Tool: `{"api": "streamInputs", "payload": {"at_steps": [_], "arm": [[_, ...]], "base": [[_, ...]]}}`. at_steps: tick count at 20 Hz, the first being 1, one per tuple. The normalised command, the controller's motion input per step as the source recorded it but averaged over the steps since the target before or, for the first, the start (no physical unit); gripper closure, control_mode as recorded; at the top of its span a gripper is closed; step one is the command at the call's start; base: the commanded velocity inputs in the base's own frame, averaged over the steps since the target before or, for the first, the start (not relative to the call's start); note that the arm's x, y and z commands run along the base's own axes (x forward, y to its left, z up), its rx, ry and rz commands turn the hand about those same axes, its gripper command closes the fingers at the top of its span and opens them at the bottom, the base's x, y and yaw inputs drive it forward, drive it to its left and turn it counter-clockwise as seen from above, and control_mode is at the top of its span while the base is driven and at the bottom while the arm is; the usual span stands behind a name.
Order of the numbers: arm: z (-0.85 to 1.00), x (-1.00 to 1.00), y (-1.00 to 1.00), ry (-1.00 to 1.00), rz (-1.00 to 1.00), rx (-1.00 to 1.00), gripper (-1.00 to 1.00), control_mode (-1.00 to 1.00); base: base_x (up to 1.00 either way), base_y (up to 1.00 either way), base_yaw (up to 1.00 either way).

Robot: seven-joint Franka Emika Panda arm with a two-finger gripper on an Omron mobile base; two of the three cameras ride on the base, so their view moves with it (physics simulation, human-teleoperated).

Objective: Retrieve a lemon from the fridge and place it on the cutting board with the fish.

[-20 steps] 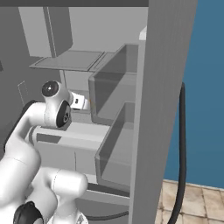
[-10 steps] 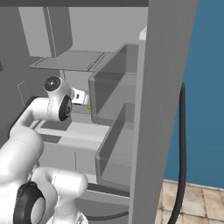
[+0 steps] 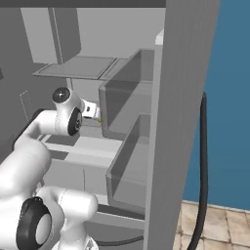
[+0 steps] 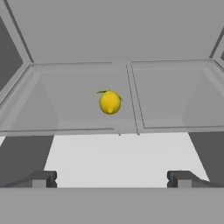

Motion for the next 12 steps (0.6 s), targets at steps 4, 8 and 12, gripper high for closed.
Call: {"api": "streamInputs", "payload": {"at_steps": [4,8,12], "arm": [[-0.07,0.23,0.0,0.0,0.0,0.0,-1.0,-1.0],[0.0,0.35,0.0,0.0,0.0,0.0,-1.0,-1.0],[-0.02,0.37,0.0,0.01,0.0,0.0,-1.0,-1.0]], "base": [[0.0,0.0,0.0],[0.0,0.0,0.0],[0.0,0.0,0.0]]}}
